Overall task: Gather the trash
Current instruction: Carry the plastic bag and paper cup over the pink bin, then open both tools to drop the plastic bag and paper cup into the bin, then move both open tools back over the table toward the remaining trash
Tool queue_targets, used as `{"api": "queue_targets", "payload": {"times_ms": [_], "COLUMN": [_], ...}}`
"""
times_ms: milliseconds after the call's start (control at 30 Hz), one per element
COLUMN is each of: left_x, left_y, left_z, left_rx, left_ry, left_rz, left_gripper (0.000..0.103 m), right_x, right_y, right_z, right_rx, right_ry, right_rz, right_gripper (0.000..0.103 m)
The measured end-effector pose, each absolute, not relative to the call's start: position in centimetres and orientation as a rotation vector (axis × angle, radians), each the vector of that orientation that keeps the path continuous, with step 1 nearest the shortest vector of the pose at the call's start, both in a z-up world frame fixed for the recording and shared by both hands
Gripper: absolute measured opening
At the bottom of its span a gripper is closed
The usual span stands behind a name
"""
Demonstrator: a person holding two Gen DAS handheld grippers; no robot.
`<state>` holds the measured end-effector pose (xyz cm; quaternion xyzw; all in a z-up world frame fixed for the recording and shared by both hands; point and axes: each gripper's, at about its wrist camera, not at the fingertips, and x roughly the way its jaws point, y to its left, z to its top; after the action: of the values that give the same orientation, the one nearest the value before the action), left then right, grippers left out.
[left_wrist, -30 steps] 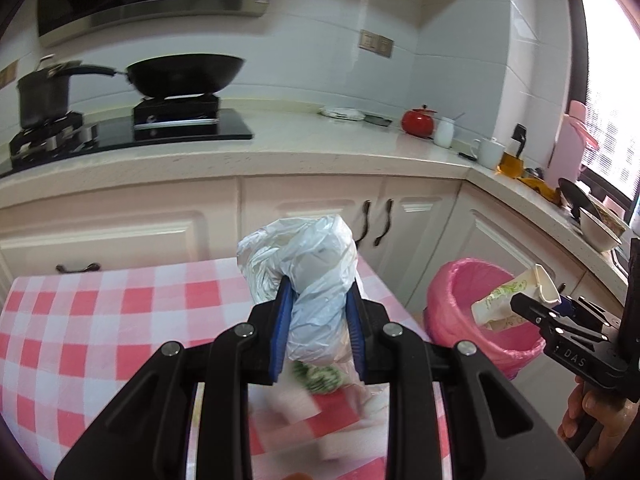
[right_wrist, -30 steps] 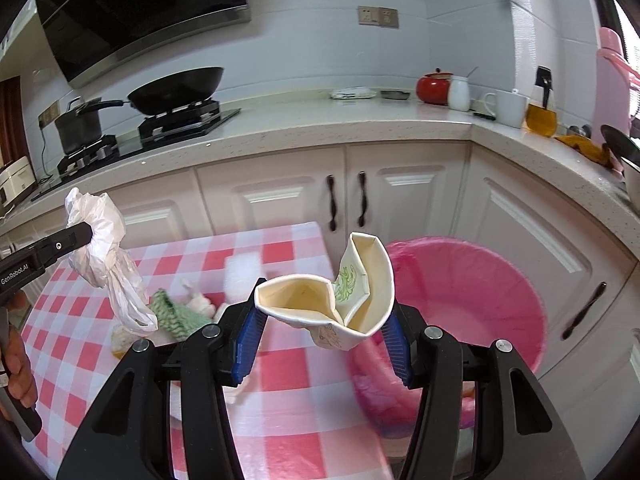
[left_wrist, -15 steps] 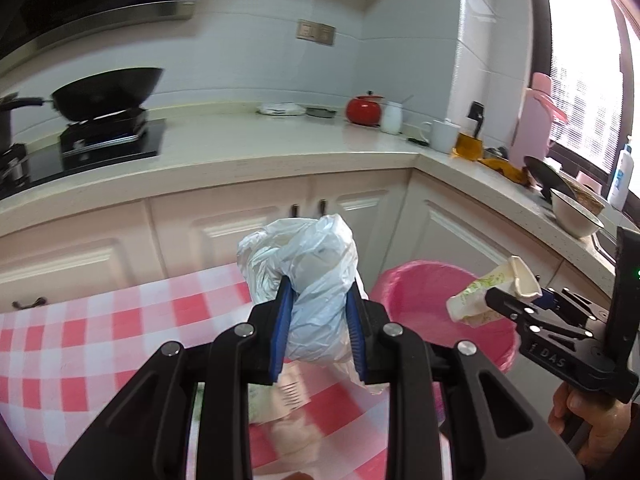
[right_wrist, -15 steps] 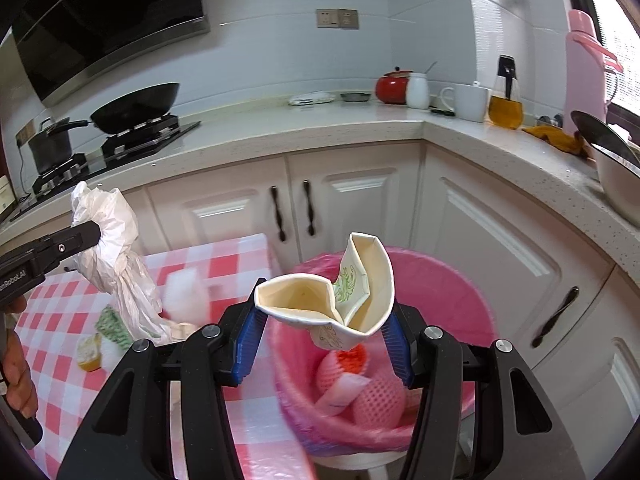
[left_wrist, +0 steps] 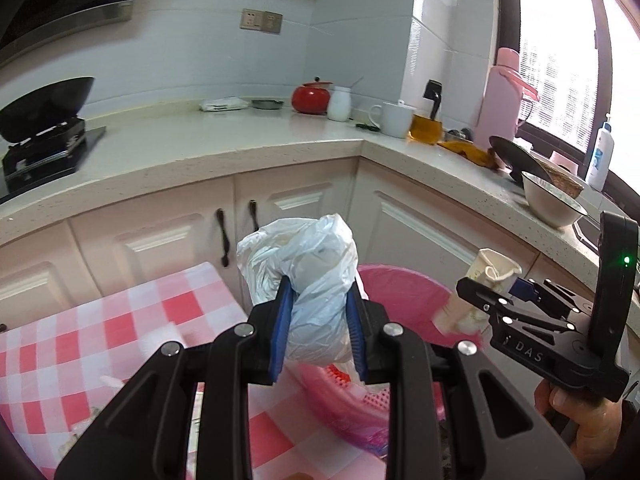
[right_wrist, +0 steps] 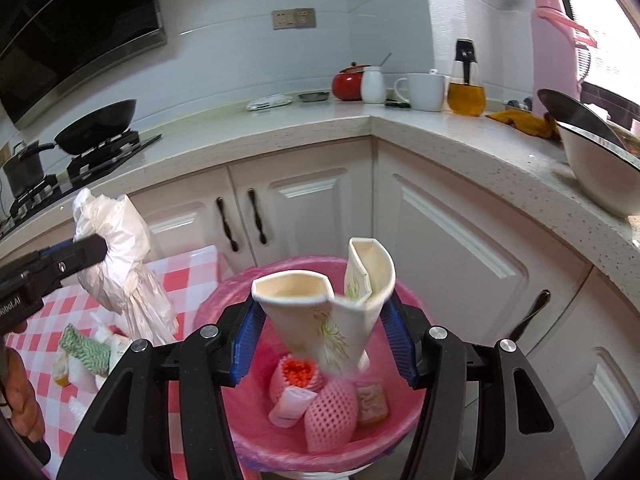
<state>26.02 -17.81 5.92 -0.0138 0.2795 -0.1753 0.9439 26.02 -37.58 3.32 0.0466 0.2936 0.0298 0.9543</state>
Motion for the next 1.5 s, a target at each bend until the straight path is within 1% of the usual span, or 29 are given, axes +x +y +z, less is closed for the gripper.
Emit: {"api": "queue_targets", "payload": {"times_ms": [133,200,233,367,433,767,1033,1133,1500], "left_x": [26.6,26.7,26.9,27.5,27.8,27.1,25.5,24.5,20.5], "left_y": [-19.3,-19.9,-20.3,-21.4,-21.8,-20.9,-18.1,-16.5,-8.5], "left_z": [5.8,5.7,5.6,5.3,5.1,4.7,5.1,5.1,5.0], "left_rx": [-0.014,-0.009,-0.007,-0.001,-0.001,-0.012,-0.037,-0.043,-0.074], "left_ry": [0.570,0.570,0.573,0.587,0.599,0.609,0.598,0.592,0.571], "left_rz": [-0.378,-0.387,-0.393,-0.415,-0.420,-0.404,-0.363,-0.341,-0.216], "left_gripper": [0.026,0.026,0.026,0.030,0.057,0.057,0.057,0.057,0.058], "right_x": [26.2,26.2,26.1,26.0,25.8,24.3,22.9,22.4,20.4], "right_y": [-38.9,-39.4,-39.8,-40.8,-41.3,-42.8,-41.7,-41.0,-36.3], "right_z": [3.2,3.1,3.1,3.2,3.2,2.5,2.4,2.6,2.9], "right_rx": [0.107,0.112,0.116,0.124,0.130,0.163,0.162,0.153,0.136], "right_ry": [0.598,0.596,0.594,0.589,0.586,0.590,0.583,0.578,0.584], "right_rz": [0.043,0.030,0.024,0.005,-0.006,-0.028,-0.015,-0.009,0.066], "right_gripper": [0.056,0.065,0.067,0.068,0.069,0.073,0.081,0.083,0.085]}}
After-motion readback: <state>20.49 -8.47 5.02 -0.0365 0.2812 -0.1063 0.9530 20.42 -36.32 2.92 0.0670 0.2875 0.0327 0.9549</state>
